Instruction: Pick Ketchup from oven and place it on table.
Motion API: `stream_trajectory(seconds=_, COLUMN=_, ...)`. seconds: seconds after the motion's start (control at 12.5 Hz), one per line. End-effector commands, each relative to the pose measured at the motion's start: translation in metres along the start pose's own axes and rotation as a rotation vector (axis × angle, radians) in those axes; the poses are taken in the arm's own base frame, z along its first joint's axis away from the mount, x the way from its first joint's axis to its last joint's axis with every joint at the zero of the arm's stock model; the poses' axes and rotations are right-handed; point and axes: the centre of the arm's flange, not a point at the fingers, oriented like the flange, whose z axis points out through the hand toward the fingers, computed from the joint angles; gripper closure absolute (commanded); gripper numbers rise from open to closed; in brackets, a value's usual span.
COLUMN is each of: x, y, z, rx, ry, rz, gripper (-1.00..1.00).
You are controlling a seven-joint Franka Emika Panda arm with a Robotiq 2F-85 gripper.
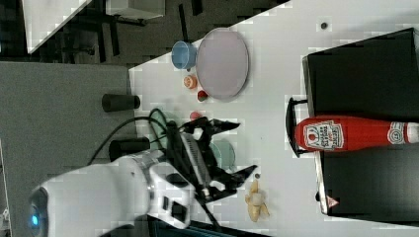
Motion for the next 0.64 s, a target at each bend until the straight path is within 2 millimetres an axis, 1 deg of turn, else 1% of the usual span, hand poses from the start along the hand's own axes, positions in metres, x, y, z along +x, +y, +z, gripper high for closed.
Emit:
stream_trajectory(seconds=0.08, x=0.035, y=0.007, z=0.015, rx=0.02, ry=0.035, rz=0.022, gripper=-1.0)
stream_trajectory(seconds=0.24, x=0.055, y=0.012, z=0.044, rx=0.001, ry=0.065, rz=0.056, gripper=-1.0)
stream_trajectory(seconds=0.4, x=0.072, y=0.014, z=0.067, rx=-0.015, ry=0.1, rz=0.078, gripper=-1.0)
stream_trajectory(seconds=0.48, x=0.079, y=0.016, z=0.078, rx=-0.027, ry=0.106, rz=0.091, gripper=-1.0)
stream_trajectory(seconds=0.64, x=0.087, y=0.025, z=0.097, rx=-0.057, ry=0.08, rz=0.129, gripper=-1.0)
